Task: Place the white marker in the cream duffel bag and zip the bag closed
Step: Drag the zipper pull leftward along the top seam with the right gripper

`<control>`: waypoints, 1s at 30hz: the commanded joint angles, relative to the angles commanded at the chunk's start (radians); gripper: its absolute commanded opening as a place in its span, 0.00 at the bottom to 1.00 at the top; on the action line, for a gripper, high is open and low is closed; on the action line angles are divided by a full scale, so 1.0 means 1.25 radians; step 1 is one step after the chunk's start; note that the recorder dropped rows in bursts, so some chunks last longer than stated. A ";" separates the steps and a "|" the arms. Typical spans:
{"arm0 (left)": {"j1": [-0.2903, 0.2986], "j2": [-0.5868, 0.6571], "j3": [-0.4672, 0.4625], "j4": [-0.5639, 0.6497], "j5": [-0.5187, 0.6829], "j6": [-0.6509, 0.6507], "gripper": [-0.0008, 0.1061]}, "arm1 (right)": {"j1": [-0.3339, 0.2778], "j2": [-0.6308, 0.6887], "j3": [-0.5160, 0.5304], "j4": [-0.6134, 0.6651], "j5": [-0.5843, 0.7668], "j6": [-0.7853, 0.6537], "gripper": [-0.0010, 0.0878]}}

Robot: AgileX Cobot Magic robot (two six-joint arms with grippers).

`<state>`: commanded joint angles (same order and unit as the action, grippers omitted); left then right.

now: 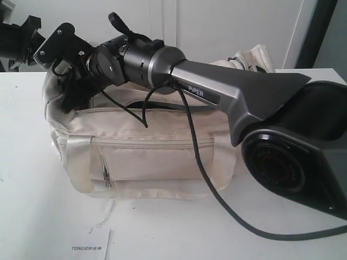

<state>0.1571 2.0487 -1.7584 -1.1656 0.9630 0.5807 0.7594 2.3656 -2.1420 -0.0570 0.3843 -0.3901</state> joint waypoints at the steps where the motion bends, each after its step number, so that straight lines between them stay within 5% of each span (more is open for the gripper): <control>1: 0.000 0.000 0.000 0.000 0.001 0.000 0.01 | -0.001 0.000 0.000 0.000 -0.006 0.002 0.46; 5: 0.000 0.000 0.000 0.000 0.002 0.000 0.01 | -0.004 0.000 0.000 0.000 0.004 0.002 0.02; 11: 0.000 0.000 0.000 0.000 0.002 0.000 0.01 | -0.004 -0.009 0.000 0.000 0.082 0.085 0.01; 30: 0.000 0.000 0.000 0.000 -0.003 0.000 0.01 | -0.018 -0.084 0.000 0.003 0.262 0.095 0.01</control>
<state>0.1571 2.0487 -1.7584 -1.1656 0.9593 0.5807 0.7371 2.2608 -2.1420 -0.0528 0.7112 -0.2719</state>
